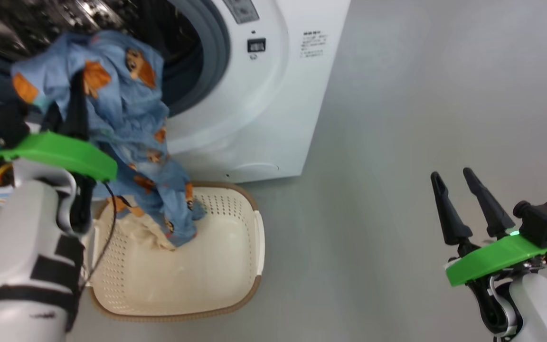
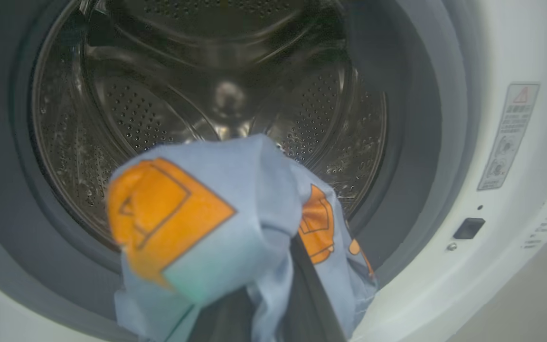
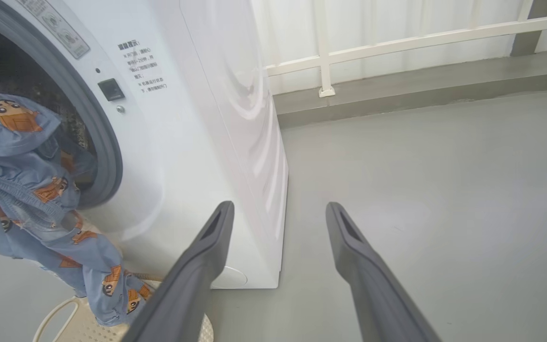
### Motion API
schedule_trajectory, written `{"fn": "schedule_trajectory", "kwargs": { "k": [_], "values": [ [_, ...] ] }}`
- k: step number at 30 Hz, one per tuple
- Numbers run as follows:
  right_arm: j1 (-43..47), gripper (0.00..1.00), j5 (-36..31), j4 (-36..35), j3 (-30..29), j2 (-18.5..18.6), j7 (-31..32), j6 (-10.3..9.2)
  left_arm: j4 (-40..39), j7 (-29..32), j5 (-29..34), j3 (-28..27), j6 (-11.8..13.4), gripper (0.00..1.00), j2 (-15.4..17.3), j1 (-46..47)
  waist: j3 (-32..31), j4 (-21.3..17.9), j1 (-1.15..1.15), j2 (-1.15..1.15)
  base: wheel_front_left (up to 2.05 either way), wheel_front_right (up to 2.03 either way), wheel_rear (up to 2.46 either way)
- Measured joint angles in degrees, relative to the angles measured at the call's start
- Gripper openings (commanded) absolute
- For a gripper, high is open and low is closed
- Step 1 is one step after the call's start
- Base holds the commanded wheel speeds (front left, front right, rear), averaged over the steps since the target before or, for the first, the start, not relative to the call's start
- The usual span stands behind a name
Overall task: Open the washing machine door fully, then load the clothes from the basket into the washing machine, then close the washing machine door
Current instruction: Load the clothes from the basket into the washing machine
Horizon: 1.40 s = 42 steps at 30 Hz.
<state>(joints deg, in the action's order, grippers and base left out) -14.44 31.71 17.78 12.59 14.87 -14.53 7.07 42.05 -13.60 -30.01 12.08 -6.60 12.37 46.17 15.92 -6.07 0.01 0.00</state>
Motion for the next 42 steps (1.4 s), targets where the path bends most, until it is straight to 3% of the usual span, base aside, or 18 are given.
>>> {"fn": "schedule_trajectory", "kwargs": {
  "k": [11,26,30,36,42],
  "values": [
    [-3.63,1.00,0.08,-5.20,-3.22,-0.45,-0.01,0.00,10.88,-0.62,0.90,0.07,-0.52,0.00,1.09,17.33,9.74,-2.57,0.00,0.00,0.00,0.00,0.00],
    [-6.87,1.00,-1.21,-10.23,-6.57,-4.23,-0.01,0.00,12.28,-1.05,6.30,-0.56,-0.60,0.00,3.93,31.27,23.79,-5.21,0.00,0.00,0.00,0.00,0.00],
    [-7.70,1.00,-2.08,-10.43,-6.43,-4.69,-0.01,0.00,8.47,-1.05,8.71,-2.20,-0.47,0.00,4.69,32.38,26.24,-5.88,0.00,0.00,0.00,0.00,0.00],
    [-7.70,1.00,-2.72,-10.43,-6.13,-5.33,-0.01,0.00,-6.98,-1.04,13.28,-8.73,1.37,0.00,4.50,32.64,28.20,-7.10,0.00,0.00,0.00,0.00,0.00],
    [-7.70,1.00,-2.87,-10.39,-6.03,-5.46,-0.01,0.00,-16.83,-1.11,16.46,-16.47,1.53,0.00,1.99,32.11,28.45,-8.05,-0.01,0.00,0.00,0.00,0.00]
  ]
}}
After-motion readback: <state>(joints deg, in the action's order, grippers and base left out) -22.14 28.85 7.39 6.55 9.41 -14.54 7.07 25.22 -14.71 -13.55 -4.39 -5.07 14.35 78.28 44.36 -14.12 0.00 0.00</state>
